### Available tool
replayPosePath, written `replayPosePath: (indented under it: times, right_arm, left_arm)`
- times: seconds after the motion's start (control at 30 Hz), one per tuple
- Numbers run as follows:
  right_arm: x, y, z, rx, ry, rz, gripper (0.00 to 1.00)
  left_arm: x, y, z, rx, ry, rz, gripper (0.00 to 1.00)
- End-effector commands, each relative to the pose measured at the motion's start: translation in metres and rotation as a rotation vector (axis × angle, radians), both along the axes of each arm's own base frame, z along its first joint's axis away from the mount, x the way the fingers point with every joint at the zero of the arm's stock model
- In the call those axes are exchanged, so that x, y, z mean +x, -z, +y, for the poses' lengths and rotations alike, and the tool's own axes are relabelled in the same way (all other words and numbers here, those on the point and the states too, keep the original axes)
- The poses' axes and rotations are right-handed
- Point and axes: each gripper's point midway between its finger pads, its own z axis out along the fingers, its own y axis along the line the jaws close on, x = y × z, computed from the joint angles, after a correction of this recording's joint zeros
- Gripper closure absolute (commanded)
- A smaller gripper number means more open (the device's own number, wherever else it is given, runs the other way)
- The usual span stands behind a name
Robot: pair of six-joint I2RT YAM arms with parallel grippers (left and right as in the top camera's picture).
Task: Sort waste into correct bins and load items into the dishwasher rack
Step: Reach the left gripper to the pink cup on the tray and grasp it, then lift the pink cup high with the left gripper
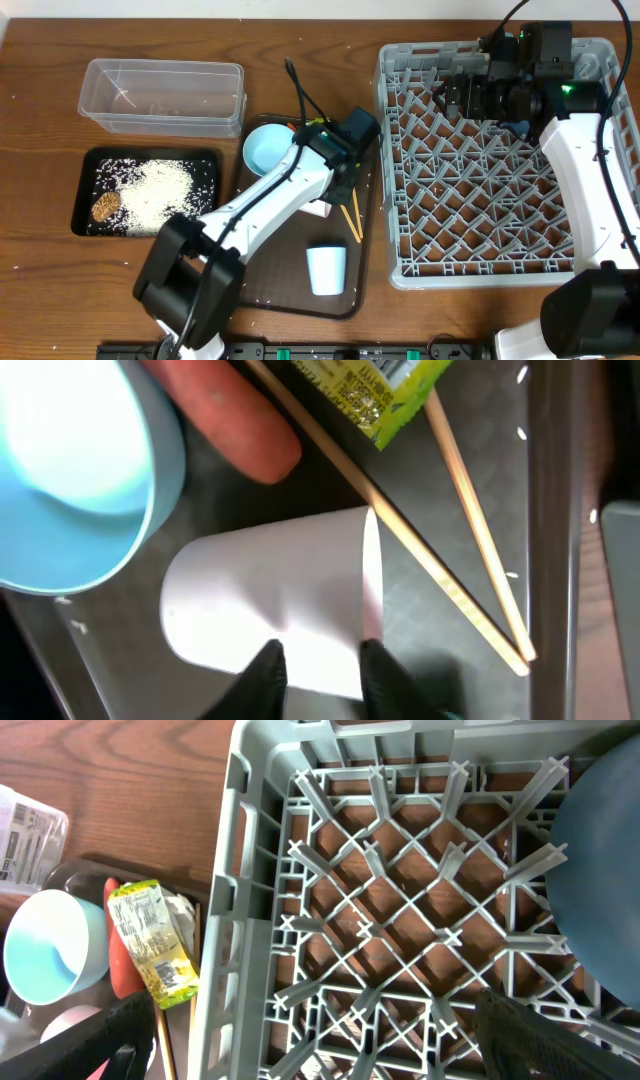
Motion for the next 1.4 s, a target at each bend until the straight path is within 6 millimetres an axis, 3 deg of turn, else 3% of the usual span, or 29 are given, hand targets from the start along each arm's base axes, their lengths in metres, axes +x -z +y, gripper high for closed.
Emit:
replayPosePath:
  times: [0.0,0.13,0.23,0.4,0.53,0.73,1.0,1.17,1.37]
  right_arm:
    - [0.001,-0.006,-0.002,-0.010,-0.005,-0.019,0.05]
    - [0.001,-0.006,-0.002,-0.010,-0.005,-0.018,0.05]
    - [0.001,-0.006,-0.002,-0.009,-0.005,-0.019,0.05]
    - [0.001,-0.006,-0.002,-0.010,-0.006,-0.019,0.04]
    - [0.001,-0.006,-0.002,-0.009,-0.005,-0.019,0.03]
    - [0.000,-0.005,-0.002,-0.009,-0.005,-0.016,0.03]
    - [-0.001,-0.004,-0.002,-0.010,-0.006,-0.010,0.02]
    - [0.000,-0.005,-0.002,-0.010,-0.006,-0.011,0.02]
    - [0.000,-0.005,-0.002,-0.010,-0.005,-0.014,0.02]
  left_arm:
    - [0.004,-0.015,0.006,0.017,-0.015,-0.039,0.85]
    - [0.002,-0.015,0.021,0.086,-0.040,-0.044,0.87]
    - [0.001,-0.015,0.021,0.087,-0.039,-0.043,0.83]
    - [0.009,-0.027,0.013,0.062,-0.037,-0.072,0.54]
    - [0.018,-0.038,-0.006,0.024,0.020,-0.127,0.31]
    - [0.013,-0.010,-0.016,0.111,0.103,-0.094,0.29]
    - [0.007,0.026,0.020,0.365,0.053,-0.032,0.30]
    - [0.008,0.029,0.025,0.394,0.027,-0.044,0.45]
    - [0.011,0.027,0.026,0.405,0.023,-0.060,0.93]
